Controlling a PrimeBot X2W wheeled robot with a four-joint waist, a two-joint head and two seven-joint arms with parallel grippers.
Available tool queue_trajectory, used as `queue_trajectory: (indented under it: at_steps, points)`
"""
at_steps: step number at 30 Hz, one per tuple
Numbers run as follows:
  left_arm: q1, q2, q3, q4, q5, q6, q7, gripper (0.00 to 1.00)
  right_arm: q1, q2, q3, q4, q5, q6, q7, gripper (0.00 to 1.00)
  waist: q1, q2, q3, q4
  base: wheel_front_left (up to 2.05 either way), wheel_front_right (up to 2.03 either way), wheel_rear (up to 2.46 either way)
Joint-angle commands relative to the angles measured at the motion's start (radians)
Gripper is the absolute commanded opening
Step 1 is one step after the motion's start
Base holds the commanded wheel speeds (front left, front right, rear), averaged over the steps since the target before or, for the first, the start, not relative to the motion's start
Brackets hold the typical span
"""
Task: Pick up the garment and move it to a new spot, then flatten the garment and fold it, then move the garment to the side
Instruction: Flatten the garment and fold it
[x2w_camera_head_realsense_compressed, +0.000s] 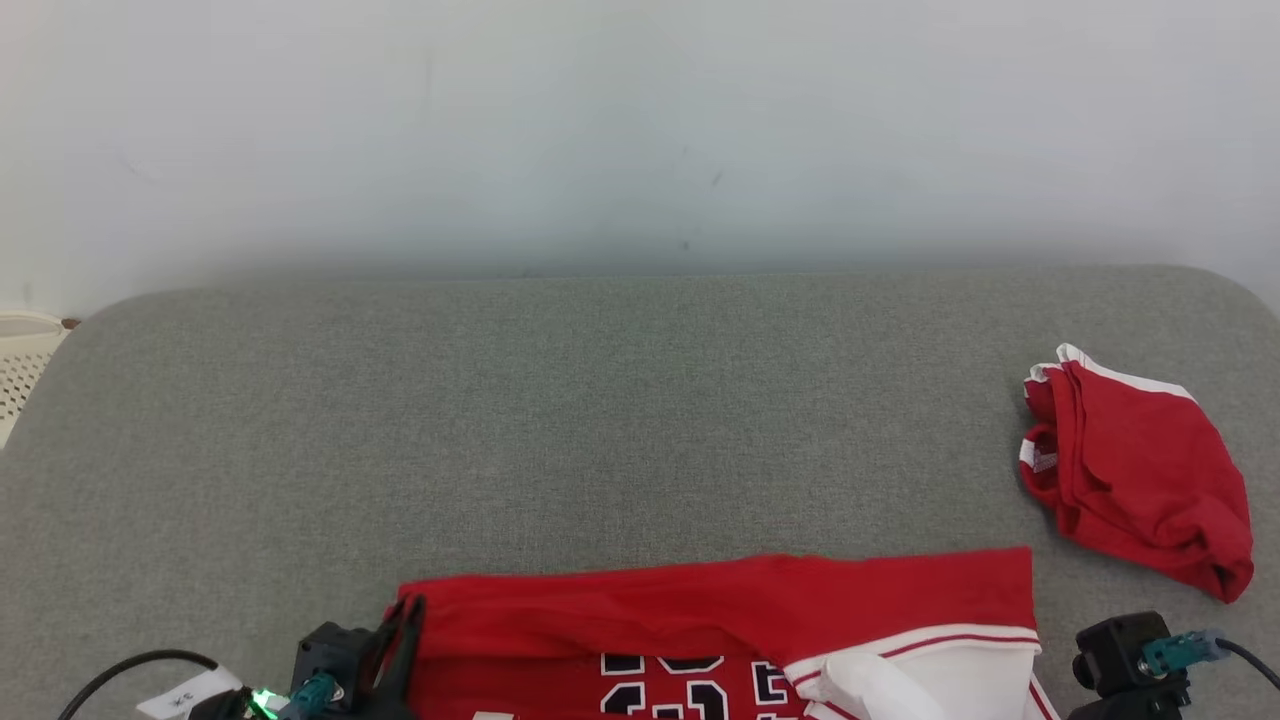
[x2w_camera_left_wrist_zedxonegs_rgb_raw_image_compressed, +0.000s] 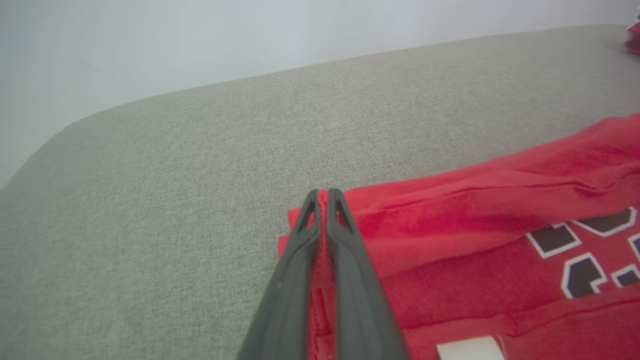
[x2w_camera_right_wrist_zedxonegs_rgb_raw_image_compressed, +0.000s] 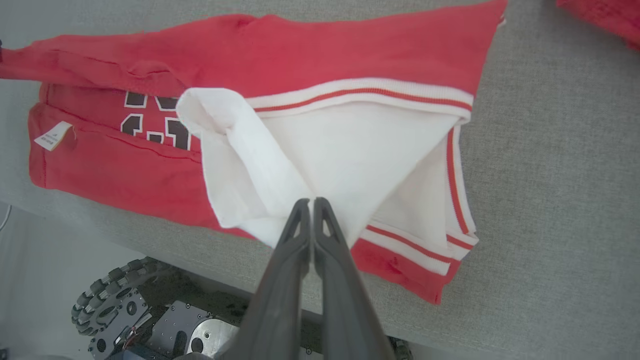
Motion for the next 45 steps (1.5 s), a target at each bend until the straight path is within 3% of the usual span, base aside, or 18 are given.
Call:
queue_trajectory:
  at_steps: [1, 4, 5, 6, 7, 11, 18, 23, 27, 31, 38, 45]
  points:
    - [0.017, -0.001, 0.000, -0.001, -0.001, 0.005, -0.004, 0.00, 0.006, 0.002, -0.003, -0.002, -0.002, -0.002, 0.002, 0.00, 0.0000, 0.0000, -0.004, 0.003, 0.00, 0.00, 0.00]
    - [0.040, 0.000, 0.002, -0.010, -0.014, 0.014, 0.003, 0.00, 0.021, 0.017, -0.014, 0.000, -0.018, -0.002, 0.012, 0.00, 0.0000, 0.0000, -0.011, 0.005, 0.00, 0.00, 0.00]
    - [0.047, -0.002, 0.005, -0.011, -0.022, 0.017, 0.011, 0.16, 0.023, 0.024, -0.018, 0.006, -0.025, -0.002, 0.015, 0.15, 0.0000, 0.0000, -0.013, 0.005, 0.00, 0.00, 0.00]
    - [0.053, -0.003, 0.006, -0.011, -0.026, 0.019, 0.016, 0.42, 0.028, 0.032, -0.018, 0.012, -0.032, -0.002, 0.020, 0.39, 0.0000, 0.0000, -0.015, 0.005, 0.00, 0.00, 0.00]
    - [0.057, -0.004, 0.009, -0.011, -0.035, 0.024, 0.023, 1.00, 0.032, 0.044, -0.026, 0.017, -0.037, -0.002, 0.024, 1.00, 0.0000, 0.0000, -0.017, 0.006, 0.00, 0.00, 0.00]
    - [0.077, -0.005, 0.017, -0.017, -0.056, 0.037, 0.035, 1.00, 0.027, 0.069, -0.013, 0.020, -0.040, -0.002, 0.017, 1.00, 0.0000, 0.0000, -0.028, 0.005, 0.00, 0.00, 0.00]
    - [0.152, 0.006, 0.096, -0.109, -0.090, 0.101, -0.013, 1.00, 0.005, 0.111, -0.034, 0.011, -0.038, -0.002, -0.054, 1.00, 0.0000, 0.0000, -0.055, 0.000, 0.00, 0.00, 0.00]
    - [0.249, -0.017, 0.218, -0.337, -0.051, 0.148, -0.030, 1.00, -0.010, 0.178, -0.184, 0.043, -0.135, -0.002, -0.166, 1.00, 0.0000, 0.0000, -0.071, 0.011, 0.00, 0.00, 0.00]
    - [0.352, -0.065, 0.315, -0.531, 0.004, 0.138, -0.029, 1.00, -0.040, 0.212, -0.282, 0.120, -0.206, -0.002, -0.251, 1.00, 0.0000, 0.0000, -0.080, 0.027, 0.00, 0.00, 0.00]
    - [0.425, -0.103, 0.354, -0.637, 0.062, 0.099, -0.029, 1.00, -0.069, 0.216, -0.291, 0.239, -0.204, -0.002, -0.302, 1.00, 0.0000, 0.0000, -0.078, 0.042, 0.00, 0.00, 0.00]
    - [0.468, -0.145, 0.351, -0.682, 0.125, 0.044, -0.029, 1.00, -0.169, 0.215, -0.326, 0.493, -0.284, -0.002, -0.343, 1.00, 0.0000, 0.0000, -0.061, 0.083, 0.00, 0.00, 0.00]
    - [0.460, -0.165, 0.342, -0.679, 0.157, 0.044, -0.029, 1.00, -0.242, 0.215, -0.327, 0.625, -0.317, -0.002, -0.333, 1.00, 0.0000, 0.0000, -0.043, 0.109, 0.00, 0.00, 0.00]
